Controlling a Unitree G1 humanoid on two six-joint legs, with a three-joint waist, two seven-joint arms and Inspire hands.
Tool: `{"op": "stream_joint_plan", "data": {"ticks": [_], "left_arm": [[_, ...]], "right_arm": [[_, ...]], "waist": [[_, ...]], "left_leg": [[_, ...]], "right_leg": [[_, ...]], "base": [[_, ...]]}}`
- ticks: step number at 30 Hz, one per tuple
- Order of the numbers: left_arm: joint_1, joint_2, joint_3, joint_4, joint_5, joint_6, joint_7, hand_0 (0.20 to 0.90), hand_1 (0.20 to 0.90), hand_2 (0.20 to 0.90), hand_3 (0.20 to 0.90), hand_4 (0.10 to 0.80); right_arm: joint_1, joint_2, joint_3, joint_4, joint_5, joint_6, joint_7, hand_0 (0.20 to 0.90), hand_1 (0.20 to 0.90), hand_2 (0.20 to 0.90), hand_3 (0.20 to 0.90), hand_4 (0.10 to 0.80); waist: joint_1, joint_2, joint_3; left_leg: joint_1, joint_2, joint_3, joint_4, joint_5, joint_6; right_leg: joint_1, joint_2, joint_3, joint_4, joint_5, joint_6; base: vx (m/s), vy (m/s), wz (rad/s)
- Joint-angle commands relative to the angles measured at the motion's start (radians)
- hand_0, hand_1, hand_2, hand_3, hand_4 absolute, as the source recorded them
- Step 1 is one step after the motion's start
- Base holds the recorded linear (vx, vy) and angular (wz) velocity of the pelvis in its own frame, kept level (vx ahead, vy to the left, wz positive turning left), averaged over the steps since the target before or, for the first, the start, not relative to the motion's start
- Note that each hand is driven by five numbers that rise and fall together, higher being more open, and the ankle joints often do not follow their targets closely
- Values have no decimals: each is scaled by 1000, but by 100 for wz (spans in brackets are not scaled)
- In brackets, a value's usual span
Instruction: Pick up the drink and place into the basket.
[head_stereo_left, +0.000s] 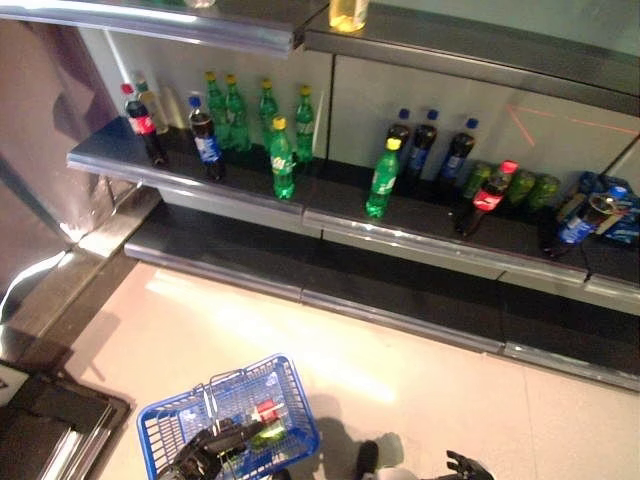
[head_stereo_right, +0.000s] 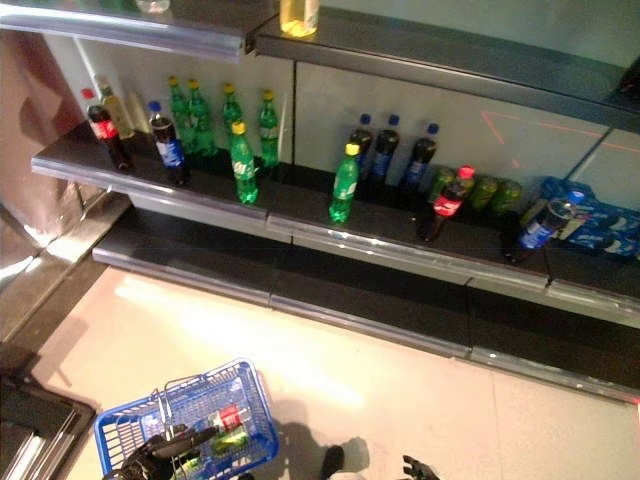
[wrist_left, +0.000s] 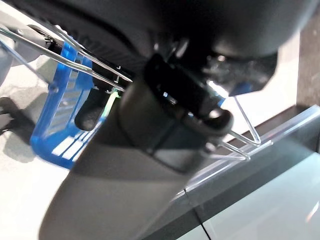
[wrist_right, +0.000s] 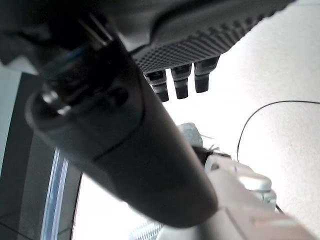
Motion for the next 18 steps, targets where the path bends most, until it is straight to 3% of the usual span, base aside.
{"op": "stream_joint_plan", "data": {"ticks": [1, 5, 6, 8, 11, 14, 15, 18], "left_arm": [[-106, -51, 32, -125, -37, -62, -119, 300, 300, 300, 200, 100], [-112, -61, 37, -112, -44, -72, -116, 300, 300, 300, 200, 100], [-114, -69, 38, -112, -46, -78, -109, 300, 300, 300, 200, 100], [-116, -80, 38, -122, -55, -82, -101, 300, 300, 300, 200, 100], [-107, -93, 39, -149, -60, -75, -107, 300, 300, 300, 200, 100], [-97, -94, 41, -159, -57, -66, -111, 300, 300, 300, 200, 100], [-91, -97, 45, -161, -55, -62, -112, 300, 300, 300, 200, 100], [-84, -103, 47, -150, -69, -66, -112, 300, 300, 300, 200, 100]], "right_arm": [[-68, -60, 4, 19, 7, -19, -15, 900, 900, 900, 900, 800], [-71, -60, 17, 11, -12, -17, -3, 900, 900, 900, 900, 800], [-71, -62, 21, 6, -25, -16, 2, 900, 900, 900, 900, 800], [-71, -73, 29, -11, -42, -9, 6, 900, 900, 900, 900, 800], [-81, -98, 45, -24, -54, 1, -3, 900, 900, 900, 900, 800], [-87, -106, 39, -13, -54, 2, -8, 900, 900, 900, 900, 800], [-91, -111, 33, 2, -69, -7, -3, 900, 900, 900, 900, 800], [-88, -119, 37, 12, -87, -13, -7, 900, 900, 900, 900, 800]], "waist": [[20, 43, -16], [9, 31, -20], [6, 19, -15], [10, 2, 3], [32, 10, 47], [42, 19, 58], [50, 43, 51], [59, 65, 45]], "left_leg": [[-61, -23, -63, -1, 11, -18], [-62, -7, -50, 47, 1, -31], [-85, 5, -48, 132, -13, -41], [-163, 38, -63, 326, 22, -65], [-291, 80, -134, 539, 118, -97], [-287, 86, -134, 452, 112, -96], [-272, 98, -130, 214, 140, -102], [-244, 100, -147, 32, 208, -121]], "right_leg": [[25, 16, 42, 73, -86, 71], [42, 38, 59, 48, -92, 50], [45, 35, 68, 47, -90, 37], [51, 27, 67, 49, -87, 12], [72, 36, 73, 68, -101, -24], [89, 34, 80, 69, -107, -15], [104, 44, 88, 53, -112, 2], [133, 50, 104, 33, -121, 11]], "base": [[5, -169, -19], [31, -198, -20], [23, -281, -1], [-1, -246, 2], [27, -135, -6], [119, 61, -15], [257, 197, -46], [308, 220, -19]]}}
